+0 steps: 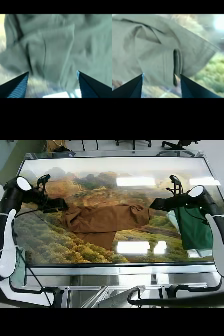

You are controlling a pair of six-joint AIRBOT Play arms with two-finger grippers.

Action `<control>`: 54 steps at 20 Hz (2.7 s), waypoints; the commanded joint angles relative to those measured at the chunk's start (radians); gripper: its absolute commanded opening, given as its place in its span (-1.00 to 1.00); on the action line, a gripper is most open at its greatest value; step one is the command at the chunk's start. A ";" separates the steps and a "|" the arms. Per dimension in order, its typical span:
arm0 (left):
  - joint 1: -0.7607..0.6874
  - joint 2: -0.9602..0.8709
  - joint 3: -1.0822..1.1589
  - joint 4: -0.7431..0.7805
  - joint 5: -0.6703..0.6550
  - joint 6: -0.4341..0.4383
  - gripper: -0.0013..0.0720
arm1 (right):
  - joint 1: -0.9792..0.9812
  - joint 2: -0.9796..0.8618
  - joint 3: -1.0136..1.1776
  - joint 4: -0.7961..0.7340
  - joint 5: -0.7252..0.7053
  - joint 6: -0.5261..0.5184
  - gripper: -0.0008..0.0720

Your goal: Fold the shirts.

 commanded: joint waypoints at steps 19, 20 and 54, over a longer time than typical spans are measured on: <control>-0.364 -0.011 -0.558 -0.252 0.557 -0.041 -0.93 | 0.000 -0.134 -0.295 0.518 -0.187 -0.342 0.23; -0.364 -0.013 -0.535 -0.245 0.547 -0.042 -0.93 | 0.000 -0.134 -0.294 0.530 -0.209 -0.350 -0.34; -0.146 0.250 -0.088 0.191 0.233 0.003 -0.94 | 0.010 -0.035 0.032 0.365 0.043 -0.106 -0.94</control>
